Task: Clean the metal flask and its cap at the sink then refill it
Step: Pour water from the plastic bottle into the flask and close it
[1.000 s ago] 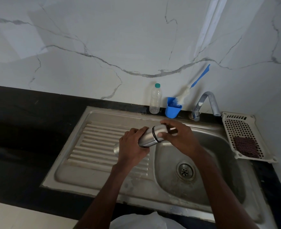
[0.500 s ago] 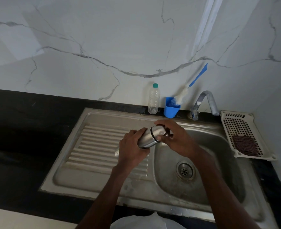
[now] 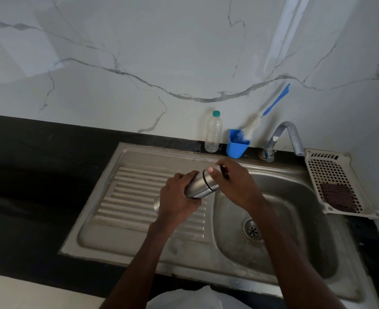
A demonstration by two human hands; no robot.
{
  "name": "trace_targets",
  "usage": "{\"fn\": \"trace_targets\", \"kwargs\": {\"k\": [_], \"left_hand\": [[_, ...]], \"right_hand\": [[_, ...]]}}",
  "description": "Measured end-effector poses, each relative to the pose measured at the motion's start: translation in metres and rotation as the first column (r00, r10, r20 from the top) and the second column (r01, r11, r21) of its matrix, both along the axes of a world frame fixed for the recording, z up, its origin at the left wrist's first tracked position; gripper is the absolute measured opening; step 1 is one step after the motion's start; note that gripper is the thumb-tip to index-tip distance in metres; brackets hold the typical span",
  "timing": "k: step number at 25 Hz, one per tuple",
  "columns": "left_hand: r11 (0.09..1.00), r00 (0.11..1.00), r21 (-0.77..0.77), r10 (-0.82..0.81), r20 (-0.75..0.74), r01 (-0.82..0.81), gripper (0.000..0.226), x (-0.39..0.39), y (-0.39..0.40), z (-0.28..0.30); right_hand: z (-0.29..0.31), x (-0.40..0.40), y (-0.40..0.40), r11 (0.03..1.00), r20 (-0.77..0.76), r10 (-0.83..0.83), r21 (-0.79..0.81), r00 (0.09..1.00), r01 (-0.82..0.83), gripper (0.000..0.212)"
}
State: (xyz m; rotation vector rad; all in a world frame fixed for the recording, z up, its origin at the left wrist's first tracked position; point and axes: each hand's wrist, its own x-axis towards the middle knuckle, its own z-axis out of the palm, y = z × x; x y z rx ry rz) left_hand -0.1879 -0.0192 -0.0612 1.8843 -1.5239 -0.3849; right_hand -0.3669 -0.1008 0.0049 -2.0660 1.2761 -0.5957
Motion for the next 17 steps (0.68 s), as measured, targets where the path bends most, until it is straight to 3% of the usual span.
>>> {"fn": "trace_targets", "kwargs": {"k": [3,5,7,9,11,14,17], "left_hand": [[1.0,0.999,0.007,0.01,-0.05,-0.009,0.083,0.011,-0.001,0.001],[1.0,1.0,0.01,0.006,-0.03,-0.006,0.082,0.017,-0.001,0.002],[1.0,1.0,0.022,-0.013,0.005,0.013,0.082,0.025,0.0,0.001],[0.999,0.999,0.027,-0.043,-0.024,0.044,0.082,0.035,0.001,-0.002],[0.998,0.996,0.018,-0.051,-0.079,0.052,0.084,0.048,0.001,-0.006],[0.999,0.991,0.006,-0.036,-0.13,0.037,0.086,0.062,0.003,-0.01],[0.999,0.995,0.006,-0.046,-0.084,0.047,0.085,0.074,0.003,-0.009]], "right_hand": [[-0.006,0.001,-0.001,0.982,0.168,0.183,0.012,0.969,-0.187,0.059],[-0.004,0.005,-0.003,0.994,0.151,0.112,-0.034,0.982,-0.108,0.051],[0.001,0.017,-0.003,0.999,0.028,0.038,0.015,0.999,-0.039,0.054],[-0.004,0.023,-0.005,0.972,0.05,0.232,-0.057,0.971,-0.229,0.06],[-0.012,0.03,-0.007,0.929,0.098,0.358,-0.131,0.929,-0.345,0.051],[-0.015,0.06,0.0,0.982,0.01,0.154,-0.114,0.988,-0.152,0.034],[-0.017,0.099,0.014,0.982,-0.115,-0.183,-0.074,0.976,0.176,0.041]]}}
